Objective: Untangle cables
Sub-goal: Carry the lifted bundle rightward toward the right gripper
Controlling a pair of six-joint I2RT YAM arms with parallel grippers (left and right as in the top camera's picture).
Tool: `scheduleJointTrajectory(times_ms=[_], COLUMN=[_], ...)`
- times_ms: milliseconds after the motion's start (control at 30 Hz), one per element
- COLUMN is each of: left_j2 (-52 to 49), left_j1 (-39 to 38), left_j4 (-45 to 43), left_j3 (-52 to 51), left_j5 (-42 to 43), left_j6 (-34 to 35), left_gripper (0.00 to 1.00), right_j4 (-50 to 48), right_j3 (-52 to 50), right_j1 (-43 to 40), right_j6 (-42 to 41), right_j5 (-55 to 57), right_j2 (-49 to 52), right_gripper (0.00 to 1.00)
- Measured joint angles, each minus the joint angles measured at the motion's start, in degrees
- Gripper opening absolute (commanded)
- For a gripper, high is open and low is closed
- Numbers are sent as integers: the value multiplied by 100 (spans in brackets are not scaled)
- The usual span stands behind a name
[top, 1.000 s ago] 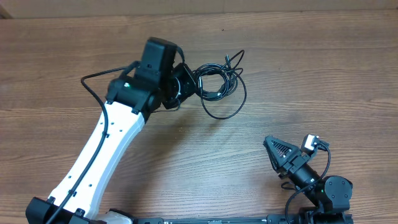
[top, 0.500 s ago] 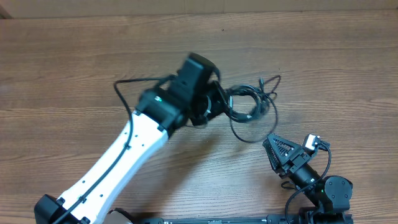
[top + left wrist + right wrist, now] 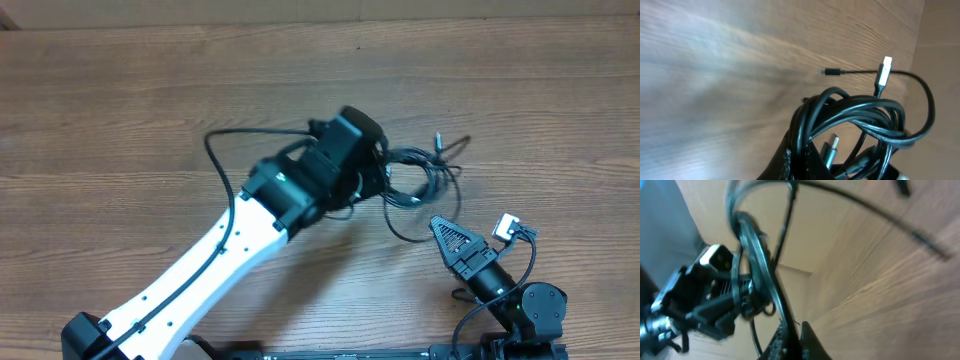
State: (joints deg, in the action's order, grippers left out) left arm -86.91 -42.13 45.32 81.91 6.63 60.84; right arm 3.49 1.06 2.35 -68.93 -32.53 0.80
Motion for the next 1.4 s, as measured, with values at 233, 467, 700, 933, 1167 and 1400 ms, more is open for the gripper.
scheduleJointTrajectory(times_ms=[233,467,700,933,1167,1400], left_j2=[17,35,35,35,35,35], left_j1=[616,852,837,837,855,852], left_j4=[404,94,94,94,323,798], left_j3=[0,0,-2,-2,0,0], left_j5=[411,1421,57,-1193,-1121,-754], left_j6=[-1460,-3213,-4122,-2986,-2540,-3438], left_gripper=[4,4,4,4,4,4], right_j4=[2,-26,-55,-85,35,17], right_j3=[0,0,0,0,0,0], right_j1=[0,0,7,31,31,31], right_j6=[841,1156,1200,1200,1222,1211], right_j5=[240,498,490,-603,-1012,-999], right_j2=[61,1110,1989,2295,2310,2310], right_gripper=[4,4,4,7,93,100])
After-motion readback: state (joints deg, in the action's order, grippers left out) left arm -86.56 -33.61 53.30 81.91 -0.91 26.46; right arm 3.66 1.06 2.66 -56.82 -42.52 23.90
